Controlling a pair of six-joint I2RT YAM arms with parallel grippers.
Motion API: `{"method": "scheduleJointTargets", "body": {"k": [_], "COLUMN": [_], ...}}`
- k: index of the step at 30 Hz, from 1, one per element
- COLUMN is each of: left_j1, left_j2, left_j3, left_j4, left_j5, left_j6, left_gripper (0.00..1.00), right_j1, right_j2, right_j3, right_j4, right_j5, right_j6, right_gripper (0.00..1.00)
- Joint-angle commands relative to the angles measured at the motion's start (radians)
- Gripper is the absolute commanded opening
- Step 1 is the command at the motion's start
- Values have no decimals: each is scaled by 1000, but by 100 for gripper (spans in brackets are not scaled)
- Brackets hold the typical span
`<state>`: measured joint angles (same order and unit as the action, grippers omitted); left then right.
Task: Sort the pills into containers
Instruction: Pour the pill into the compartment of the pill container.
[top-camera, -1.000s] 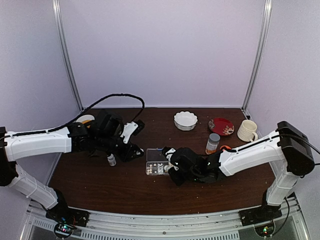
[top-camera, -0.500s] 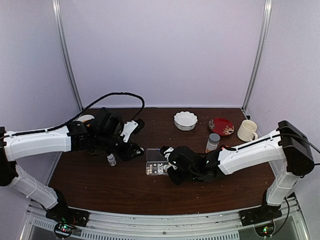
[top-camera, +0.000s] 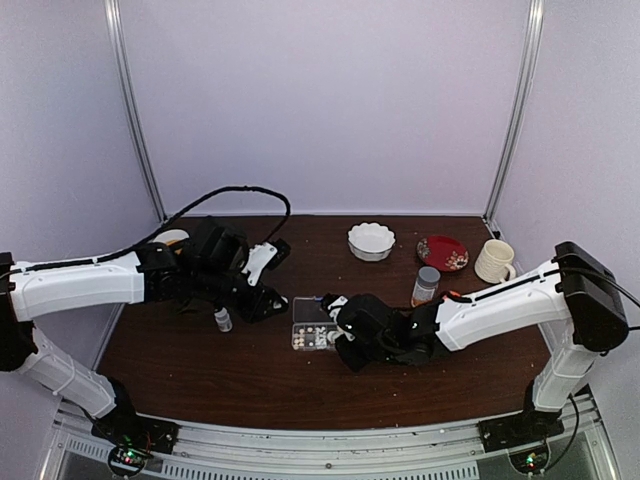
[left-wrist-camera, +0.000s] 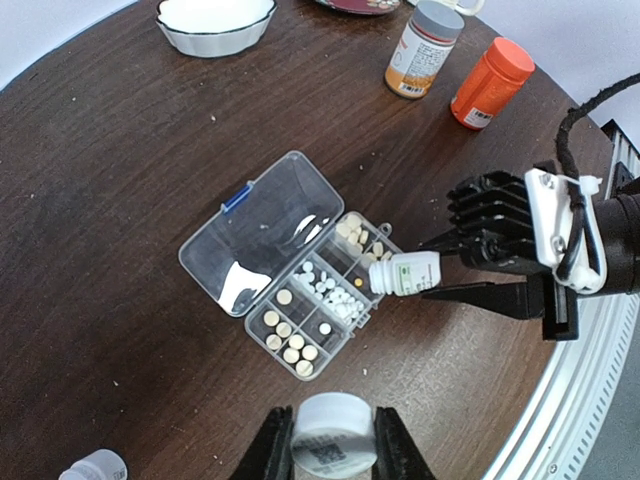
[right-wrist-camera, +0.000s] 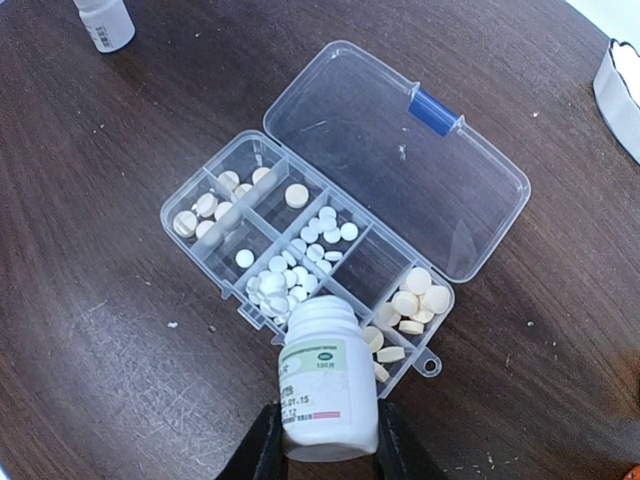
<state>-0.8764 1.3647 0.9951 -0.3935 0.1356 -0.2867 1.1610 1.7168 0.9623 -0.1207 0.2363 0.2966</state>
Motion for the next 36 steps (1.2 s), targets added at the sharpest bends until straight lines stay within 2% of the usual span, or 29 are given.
{"method": "scheduleJointTargets", "body": {"k": [1, 3, 6, 10, 13, 17, 21, 24, 27, 31, 34, 36], "left_j1": [6, 5, 5, 5, 6, 4, 6, 5, 6, 5, 5, 5], "left_j2": [5, 5, 8, 27, 41, 76, 117, 118, 112, 110, 109, 112], "left_j3": [17, 17, 16, 21, 17, 20, 43, 48, 50, 46, 39, 36], "left_j4": [14, 14, 14, 20, 33, 58, 53, 53, 47, 39, 36, 35], "left_j5": [6, 6, 4, 14, 13, 5, 5, -15, -26, -38, -37, -42], "left_j6": [3, 1, 0, -9, -22, -56, -77, -83, -85, -86, -86, -86], "left_gripper": [0, 0, 0, 0, 0, 0, 0, 0, 0, 0, 0, 0], "right_j1": [4, 9, 7, 5, 5, 6, 5, 6, 9, 9, 11, 6], "right_j2": [13, 5, -38, -3, -41, 0, -25, 8, -22, 24, -20, 6], "right_j3": [2, 5, -51, 10, -39, 9, -47, 18, -40, 16, -45, -26], "right_j4": [-14, -19, 64, -21, 62, 0, 92, -9, 79, -6, 78, 53], "right_j5": [24, 25, 32, 34, 19, 24, 20, 19, 18, 20, 18, 27], "right_j6": [16, 17, 21, 12, 14, 9, 12, 9, 14, 15, 22, 19], "right_gripper": [0, 0, 0, 0, 0, 0, 0, 0, 0, 0, 0, 0]}}
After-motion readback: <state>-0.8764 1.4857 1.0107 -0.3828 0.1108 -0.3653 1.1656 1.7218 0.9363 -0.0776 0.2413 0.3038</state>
